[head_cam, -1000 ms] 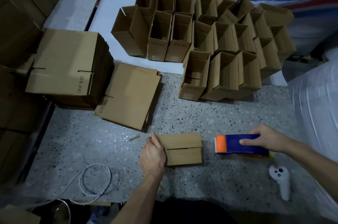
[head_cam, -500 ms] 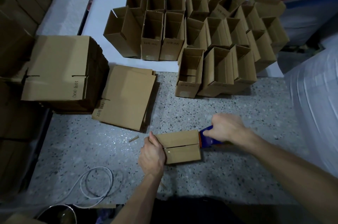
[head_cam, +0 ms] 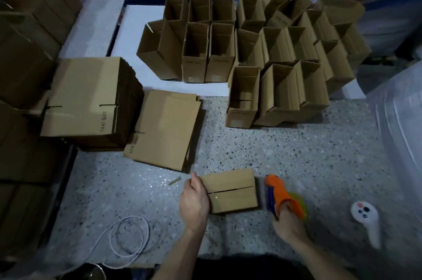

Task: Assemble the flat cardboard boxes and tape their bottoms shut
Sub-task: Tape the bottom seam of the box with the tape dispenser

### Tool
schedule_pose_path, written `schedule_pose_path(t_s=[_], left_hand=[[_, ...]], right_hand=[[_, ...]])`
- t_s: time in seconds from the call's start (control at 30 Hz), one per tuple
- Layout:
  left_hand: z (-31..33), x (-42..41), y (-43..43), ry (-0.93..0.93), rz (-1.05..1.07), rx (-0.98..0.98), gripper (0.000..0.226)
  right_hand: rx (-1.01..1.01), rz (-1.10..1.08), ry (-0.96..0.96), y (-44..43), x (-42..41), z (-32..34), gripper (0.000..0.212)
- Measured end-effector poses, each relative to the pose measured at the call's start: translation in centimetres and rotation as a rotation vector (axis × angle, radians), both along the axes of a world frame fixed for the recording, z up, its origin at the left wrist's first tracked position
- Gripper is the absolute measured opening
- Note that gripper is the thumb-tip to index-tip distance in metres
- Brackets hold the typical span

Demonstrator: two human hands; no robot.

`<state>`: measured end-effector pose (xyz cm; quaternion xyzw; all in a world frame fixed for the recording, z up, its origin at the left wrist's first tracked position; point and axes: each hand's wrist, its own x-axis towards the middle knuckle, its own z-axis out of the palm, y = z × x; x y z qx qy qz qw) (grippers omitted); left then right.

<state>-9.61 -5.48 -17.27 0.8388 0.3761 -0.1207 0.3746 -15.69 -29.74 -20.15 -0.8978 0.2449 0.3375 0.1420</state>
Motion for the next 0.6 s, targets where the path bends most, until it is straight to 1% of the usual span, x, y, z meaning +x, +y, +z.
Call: schedule_pose_path(t_s=[0.07, 0.1, 0.17, 0.2, 0.23, 0.27, 0.3, 0.33, 0.37, 0.4, 0.43, 0.47, 0.5, 0.53, 0.6], left_hand=[[-0.1, 0.0, 0.2, -0.014, 0.000, -0.069, 0.072], [-0.1, 0.0, 0.3, -0.017, 0.001, -0.107, 0.072], [0.0, 0.1, 0.3, -0.018, 0.017, -0.167, 0.071], [0.1, 0.1, 0.3, -0.006, 0.023, -0.189, 0.070], [0.2, 0.2, 0.3, 0.018, 0.032, -0.217, 0.067], [0.4, 0.2, 0.5, 0.043, 0.058, -0.271, 0.061], [0.6, 0.3, 0.7, 0.075, 0.116, -0.376, 0.055], [0.9, 0.4, 1.0, 0.116, 0.187, -0.529, 0.053], [1.2, 0.3, 1.4, 0.163, 0.251, -0.683, 0.056], [1.4, 0.2, 1.9, 0.193, 0.298, -0.805, 0.062], [1.4, 0.1, 2.2, 0.239, 0.331, -0.901, 0.069], [1.4, -0.1, 2.6, 0.310, 0.368, -0.964, 0.078], [1.2, -0.3, 2.9, 0.395, 0.405, -1.015, 0.088], [0.9, -0.5, 3.2, 0.475, 0.433, -1.067, 0.094], [0.6, -0.8, 3.3, 0.561, 0.458, -1.149, 0.094]], right_hand=[[0.006, -0.129, -0.007, 0.4, 0.0, 0.2, 0.050], [-0.038, -0.219, -0.058, 0.8, 0.4, 0.8, 0.053], [-0.082, -0.389, -0.252, 1.6, 1.8, 2.4, 0.053], [-0.065, -0.425, -0.367, 2.1, 2.5, 3.0, 0.053], [-0.011, -0.429, -0.441, 2.5, 3.3, 3.5, 0.055], [0.113, -0.444, -0.472, 3.0, 4.2, 3.9, 0.058], [0.291, -0.497, -0.431, 3.7, 5.3, 4.2, 0.063], [0.479, -0.593, -0.341, 4.4, 6.4, 4.3, 0.068], [0.612, -0.687, -0.220, 5.2, 7.3, 4.4, 0.074], [0.667, -0.703, -0.116, 5.9, 8.0, 4.3, 0.082], [0.664, -0.637, -0.058, 6.5, 8.4, 4.3, 0.088], [0.630, -0.561, -0.056, 7.0, 8.4, 4.0, 0.092], [0.582, -0.502, -0.093, 7.4, 8.3, 3.8, 0.092], [0.552, -0.480, -0.125, 7.5, 8.2, 3.7, 0.089], [0.564, -0.472, -0.133, 7.1, 8.0, 3.6, 0.080]])
